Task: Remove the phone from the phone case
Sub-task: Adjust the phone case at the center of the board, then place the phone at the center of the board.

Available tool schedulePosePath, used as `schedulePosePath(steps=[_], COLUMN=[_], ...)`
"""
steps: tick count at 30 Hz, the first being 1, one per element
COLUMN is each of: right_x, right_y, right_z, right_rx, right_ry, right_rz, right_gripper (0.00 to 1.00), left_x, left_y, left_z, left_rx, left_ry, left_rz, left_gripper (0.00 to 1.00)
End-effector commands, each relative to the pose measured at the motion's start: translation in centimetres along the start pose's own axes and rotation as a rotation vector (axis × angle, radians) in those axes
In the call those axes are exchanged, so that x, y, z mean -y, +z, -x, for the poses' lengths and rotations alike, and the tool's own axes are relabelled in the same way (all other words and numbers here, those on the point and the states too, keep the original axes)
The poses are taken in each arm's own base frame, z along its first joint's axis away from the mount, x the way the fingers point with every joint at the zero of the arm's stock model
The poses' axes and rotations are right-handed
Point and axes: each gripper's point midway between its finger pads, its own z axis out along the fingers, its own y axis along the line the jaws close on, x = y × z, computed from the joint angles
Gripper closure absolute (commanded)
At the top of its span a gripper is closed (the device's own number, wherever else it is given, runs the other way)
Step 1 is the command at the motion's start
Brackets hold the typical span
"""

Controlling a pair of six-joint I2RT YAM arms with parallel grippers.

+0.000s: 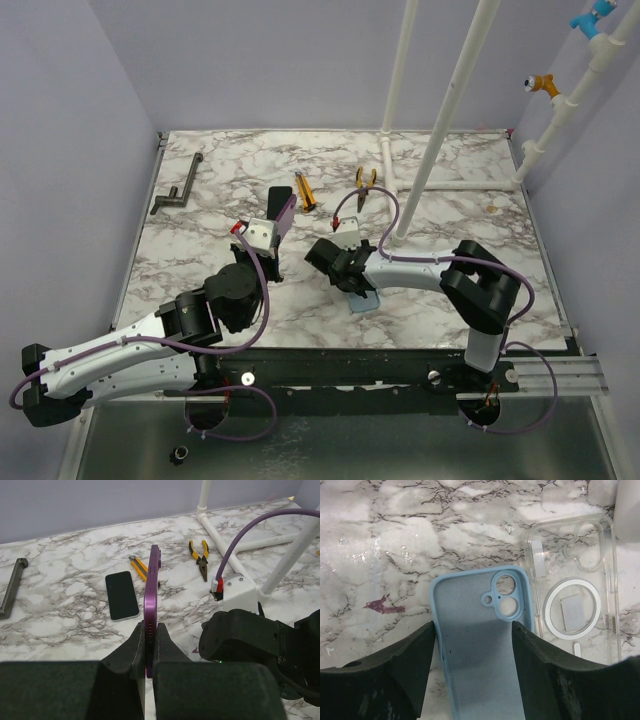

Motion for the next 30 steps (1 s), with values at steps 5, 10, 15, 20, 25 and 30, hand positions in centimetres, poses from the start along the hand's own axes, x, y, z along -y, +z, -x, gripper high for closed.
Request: schedulePosePath(steps=[5,10,15,20,25,30], right_x=[3.3,1.7,0.0,-1.1,-0.6,2.3], right_y=[1.5,-1.3,-6.5,-12.0,-17.2,-20.8], right_z=[-2.5,-0.1,4.0,7.5,11.4,14.5], right_rx=[-0.079,-0.047,0.007,0.046,-0.059,0.016], right_ry=[-0.091,-0.043,0.043,0.214,0.656,0.889], right_rz=[-0.121,0.018,0.227,0.463,0.874,1.037], right_gripper=[0.35,0.24,0.18,0.16,0.15,0.15], left_x=[-0.2,-0.4,-0.5,-0.3,0.7,2.9], left_y=[0.0,-0.1,0.0,0.1,0.5,0.6], left_z=[1.1,1.3,1.6,2.1,4.6,5.3], left_rx=[0.034,0.037,0.039,0.066,0.125,0.209], left_ry=[-0.044,-0.04,-0.017,0.069,0.269,0.508], left_rz=[0.018,0.019,0.029,0.003,-0.058,-0.193], left_gripper=[1.0,1.0,1.0,1.0,1.0,1.0])
